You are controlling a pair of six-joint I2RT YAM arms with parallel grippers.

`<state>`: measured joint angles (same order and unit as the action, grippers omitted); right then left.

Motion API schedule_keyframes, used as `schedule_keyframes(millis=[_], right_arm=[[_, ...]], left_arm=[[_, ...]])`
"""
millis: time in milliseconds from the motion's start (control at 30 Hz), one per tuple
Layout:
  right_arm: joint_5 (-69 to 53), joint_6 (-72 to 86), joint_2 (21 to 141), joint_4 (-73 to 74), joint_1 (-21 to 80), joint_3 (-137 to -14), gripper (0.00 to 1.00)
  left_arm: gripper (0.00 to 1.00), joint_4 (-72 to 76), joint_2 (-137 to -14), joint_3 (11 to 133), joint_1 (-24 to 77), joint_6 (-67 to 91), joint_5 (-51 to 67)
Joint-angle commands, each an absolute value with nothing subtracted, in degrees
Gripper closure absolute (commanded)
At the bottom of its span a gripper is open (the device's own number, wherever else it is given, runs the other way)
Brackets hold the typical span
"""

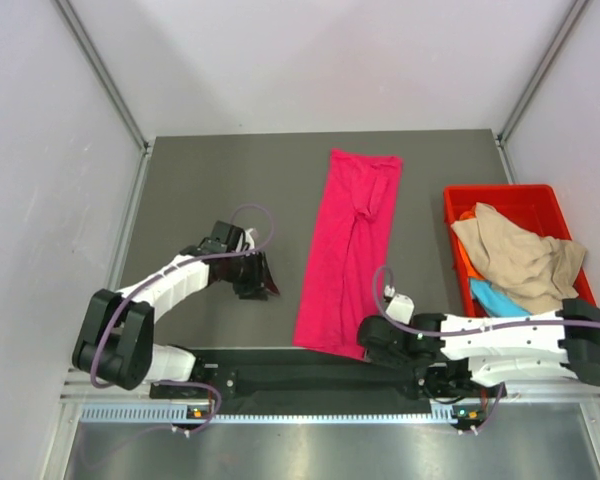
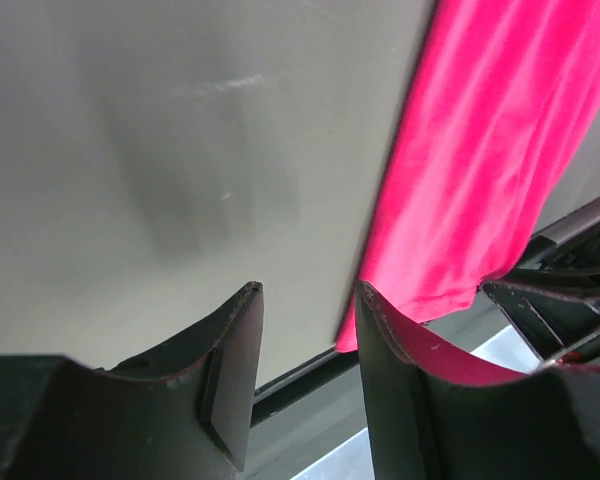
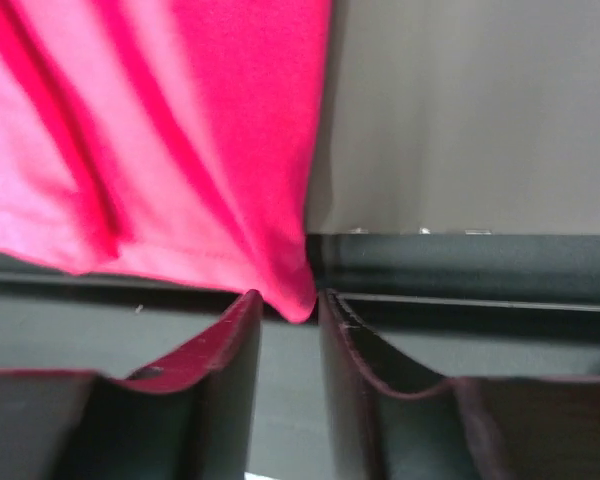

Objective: Fold and stack the t-shirts
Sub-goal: Fold the tshirt

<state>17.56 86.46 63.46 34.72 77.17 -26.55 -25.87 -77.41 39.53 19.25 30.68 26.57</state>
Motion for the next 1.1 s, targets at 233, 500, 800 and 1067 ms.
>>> schedule_keyframes(millis=[233,500,800,1067], right_arm=[[18.5,74.7,53.6,41.4,72.0,-31.5,0.65],[11.1,59.9,52.7,38.9,55.4,-30.5,0.65],[11.1,47.0,60.6,30.3,39.1,-33.4,0.57],[0.3,30.6,78.7,19.8,17.6,-52.9,0.52]], left_arm=[[0.50,-20.0,-73.4,37.4,29.7,35.6,23.7],[0.49,-18.5,-75.7,35.2,38.7,39.4,18.6],[0.48,-15.8,-78.6,33.0,43.8,42.8,15.1],[0.43,-24.4,-78.1,43.9,41.2,37.5,4.0]])
